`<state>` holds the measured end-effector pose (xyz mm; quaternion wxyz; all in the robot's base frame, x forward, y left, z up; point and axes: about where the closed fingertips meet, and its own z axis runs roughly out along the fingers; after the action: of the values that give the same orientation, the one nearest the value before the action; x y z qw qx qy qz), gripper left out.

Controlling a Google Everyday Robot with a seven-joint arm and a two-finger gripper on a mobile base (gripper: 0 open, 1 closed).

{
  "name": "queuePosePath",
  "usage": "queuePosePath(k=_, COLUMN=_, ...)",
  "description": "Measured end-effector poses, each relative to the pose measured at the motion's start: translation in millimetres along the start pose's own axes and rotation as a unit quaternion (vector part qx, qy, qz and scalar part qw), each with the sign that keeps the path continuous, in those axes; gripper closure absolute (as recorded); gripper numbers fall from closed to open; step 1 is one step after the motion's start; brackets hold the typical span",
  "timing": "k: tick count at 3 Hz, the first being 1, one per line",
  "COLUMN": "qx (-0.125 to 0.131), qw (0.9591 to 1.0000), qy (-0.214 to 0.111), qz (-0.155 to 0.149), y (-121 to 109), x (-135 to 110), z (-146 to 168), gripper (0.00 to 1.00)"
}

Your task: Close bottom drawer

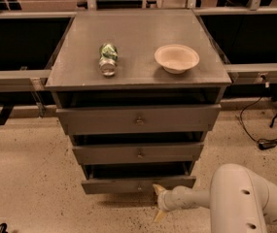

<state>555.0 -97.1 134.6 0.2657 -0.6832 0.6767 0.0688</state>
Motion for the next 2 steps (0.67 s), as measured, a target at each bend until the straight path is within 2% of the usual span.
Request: queuePosePath(k=2, qx=-0.009, qw=0.9999, qy=-0.002, qz=-0.006, y=-6.8, x=-2.4, z=9.4, gripper=0.55)
